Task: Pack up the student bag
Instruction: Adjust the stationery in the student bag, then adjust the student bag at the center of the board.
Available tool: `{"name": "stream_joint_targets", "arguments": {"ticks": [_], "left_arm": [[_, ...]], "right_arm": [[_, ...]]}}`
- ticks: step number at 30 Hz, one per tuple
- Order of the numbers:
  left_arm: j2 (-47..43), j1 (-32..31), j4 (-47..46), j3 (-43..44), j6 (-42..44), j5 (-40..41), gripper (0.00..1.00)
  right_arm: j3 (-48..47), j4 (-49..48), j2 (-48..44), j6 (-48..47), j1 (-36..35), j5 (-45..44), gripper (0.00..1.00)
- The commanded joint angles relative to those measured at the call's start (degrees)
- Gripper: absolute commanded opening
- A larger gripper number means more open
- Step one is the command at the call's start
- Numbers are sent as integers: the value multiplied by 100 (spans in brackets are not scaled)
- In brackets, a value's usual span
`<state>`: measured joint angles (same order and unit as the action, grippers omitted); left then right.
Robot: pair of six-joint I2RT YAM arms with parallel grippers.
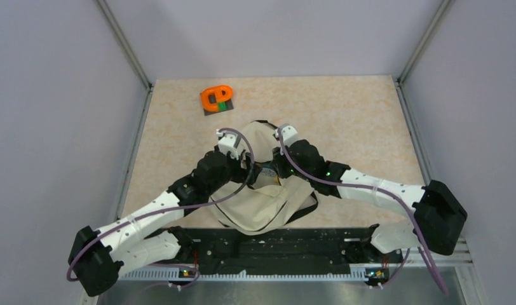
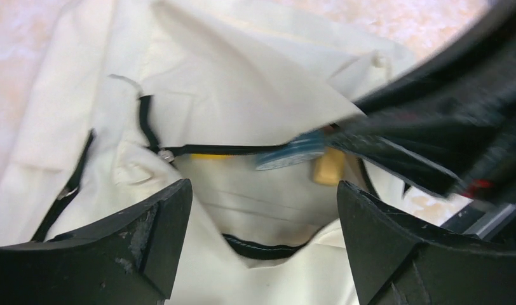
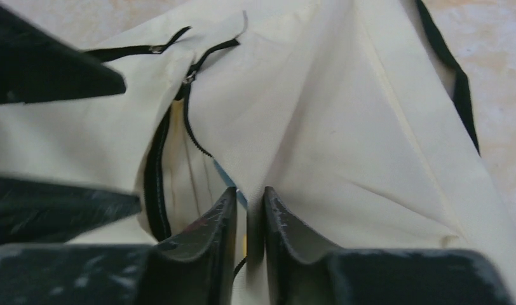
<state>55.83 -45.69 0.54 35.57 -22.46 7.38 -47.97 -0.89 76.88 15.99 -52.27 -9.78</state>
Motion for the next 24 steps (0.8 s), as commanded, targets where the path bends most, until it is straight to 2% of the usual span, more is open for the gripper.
{"name": "stream_joint_targets", "arguments": {"ticks": [1, 5, 9, 13, 18, 21, 23, 24], "left_arm": [[-410, 503, 700, -44, -539, -175, 89], [-537, 966, 345, -278, -903, -498, 89], [-468, 1338, 158, -349, -1132, -970, 90], [-420, 1486, 52, -394, -1226, -1071, 90], [-395, 1612, -1, -486, -1333, -1028, 90], [-380, 1708, -254, -613, -1419, -999, 90], [-373, 1758, -370, -701, -1482, -1017, 90], [-366, 1771, -411, -727, -1503, -1023, 90]], "right_arm": [[-29, -202, -366, -394, -382, 916, 27], [-129, 69, -553, -505, -607, 757, 48], [-336, 541, -941, -338, -579, 104, 69], [-433, 519, -1001, -206, -311, -92, 72], [-500, 248, -567, -246, -188, -657, 55], [-506, 148, -189, -348, -189, -812, 41], [-507, 206, 6, -390, -188, -726, 24], [-487, 245, 59, -395, -194, -588, 22]]}}
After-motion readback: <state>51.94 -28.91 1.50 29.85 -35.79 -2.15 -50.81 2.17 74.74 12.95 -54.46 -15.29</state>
